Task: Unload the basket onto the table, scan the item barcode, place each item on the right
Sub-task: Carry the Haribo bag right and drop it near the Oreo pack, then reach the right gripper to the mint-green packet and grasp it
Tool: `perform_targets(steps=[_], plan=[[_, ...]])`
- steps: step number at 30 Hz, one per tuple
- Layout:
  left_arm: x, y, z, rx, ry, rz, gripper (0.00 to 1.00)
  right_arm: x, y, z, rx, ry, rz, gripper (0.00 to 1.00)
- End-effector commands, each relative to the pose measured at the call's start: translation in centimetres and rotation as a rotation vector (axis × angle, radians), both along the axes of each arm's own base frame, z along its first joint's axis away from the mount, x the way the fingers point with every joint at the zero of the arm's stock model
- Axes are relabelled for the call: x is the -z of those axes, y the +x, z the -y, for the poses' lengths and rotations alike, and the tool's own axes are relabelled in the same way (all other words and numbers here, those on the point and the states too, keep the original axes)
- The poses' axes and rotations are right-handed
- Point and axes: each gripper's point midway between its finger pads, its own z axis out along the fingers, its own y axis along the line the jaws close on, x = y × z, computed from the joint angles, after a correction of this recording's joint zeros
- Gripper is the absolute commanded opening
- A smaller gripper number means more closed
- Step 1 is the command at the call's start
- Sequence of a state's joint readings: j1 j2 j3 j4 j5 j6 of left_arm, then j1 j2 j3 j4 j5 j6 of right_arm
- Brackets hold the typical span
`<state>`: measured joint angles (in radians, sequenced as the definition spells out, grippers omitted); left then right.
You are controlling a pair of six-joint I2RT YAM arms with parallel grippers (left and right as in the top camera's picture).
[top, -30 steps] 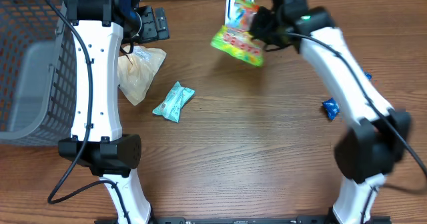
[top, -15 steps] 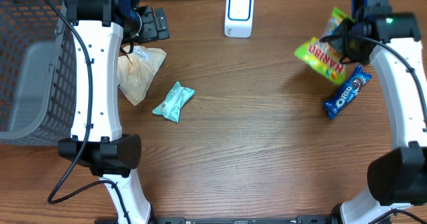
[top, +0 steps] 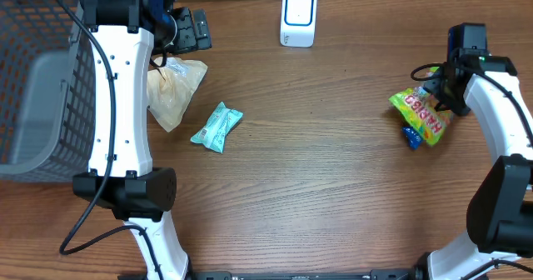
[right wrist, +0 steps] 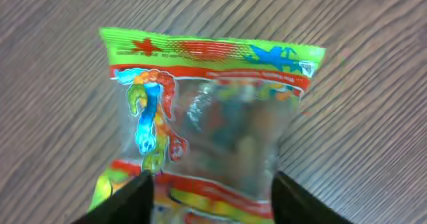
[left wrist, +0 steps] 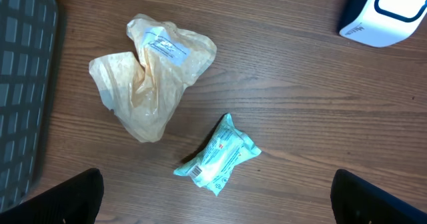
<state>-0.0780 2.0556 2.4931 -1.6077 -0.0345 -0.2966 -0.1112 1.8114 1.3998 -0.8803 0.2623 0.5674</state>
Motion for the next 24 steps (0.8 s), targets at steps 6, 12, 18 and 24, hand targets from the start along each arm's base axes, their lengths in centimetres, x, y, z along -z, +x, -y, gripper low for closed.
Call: perform_targets(steps=[6, 12, 18, 24], plan=[[-0.5, -0.3, 0.0, 0.006, 0.000, 0.010, 1.00, -6.1, 3.8, -6.8, -0.262, 0.297, 0.160, 0.75], [-0.5, -0.3, 0.0, 0.006, 0.000, 0.010, 1.00, -9.5, 4.4, -17.4, -0.535, 0.649, 0.264, 0.75], [-0.5, -0.3, 0.0, 0.006, -0.001, 0.010, 1.00, -7.5, 1.5, -25.9, -0.610, 0.724, 0.163, 0.82], [-0.5, -0.3, 0.0, 0.006, 0.000, 0.010, 1.00, -4.5, -0.3, -33.0, -0.640, 0.766, 0.171, 0.82]])
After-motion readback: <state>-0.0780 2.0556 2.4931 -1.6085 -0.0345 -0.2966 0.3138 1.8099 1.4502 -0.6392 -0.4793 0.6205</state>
